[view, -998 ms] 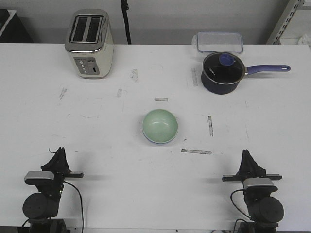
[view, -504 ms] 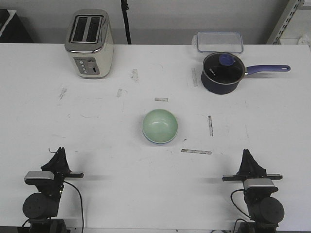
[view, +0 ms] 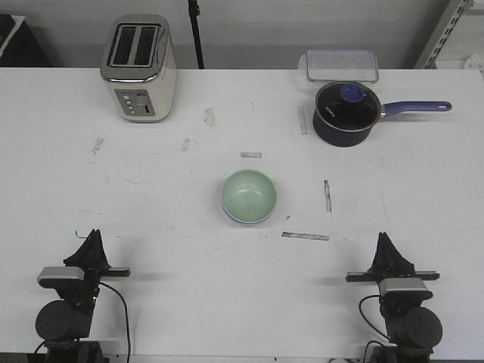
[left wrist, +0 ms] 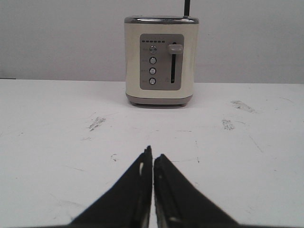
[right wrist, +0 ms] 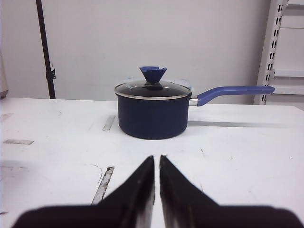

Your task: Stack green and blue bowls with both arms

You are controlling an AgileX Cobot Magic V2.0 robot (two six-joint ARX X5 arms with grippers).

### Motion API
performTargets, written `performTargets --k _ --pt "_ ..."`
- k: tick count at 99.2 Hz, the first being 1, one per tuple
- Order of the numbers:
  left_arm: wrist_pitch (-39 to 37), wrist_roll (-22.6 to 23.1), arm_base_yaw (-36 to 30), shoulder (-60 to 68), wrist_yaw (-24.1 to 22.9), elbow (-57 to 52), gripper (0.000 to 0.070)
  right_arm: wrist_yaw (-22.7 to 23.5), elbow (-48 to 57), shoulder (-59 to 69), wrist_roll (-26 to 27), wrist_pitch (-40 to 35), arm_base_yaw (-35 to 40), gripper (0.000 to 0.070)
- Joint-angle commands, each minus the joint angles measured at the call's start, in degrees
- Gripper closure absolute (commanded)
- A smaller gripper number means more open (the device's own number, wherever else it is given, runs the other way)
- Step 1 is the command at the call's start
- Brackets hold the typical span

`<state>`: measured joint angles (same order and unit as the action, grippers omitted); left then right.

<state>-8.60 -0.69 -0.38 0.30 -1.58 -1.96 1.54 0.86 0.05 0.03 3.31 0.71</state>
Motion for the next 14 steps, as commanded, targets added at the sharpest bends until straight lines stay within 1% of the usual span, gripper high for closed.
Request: performTargets --k 1,14 --pt "-0.85 0.68 0.04 -0.11 0.07 1.27 0.0698 -0.04 -0.13 0.02 0.57 0.74 0.07 0.0685" --pt "-0.85 0.68 0.04 -0.11 0.07 1.29 0.0698 -0.04 -0.13 0.02 0.57 0.74 0.07 0.0685"
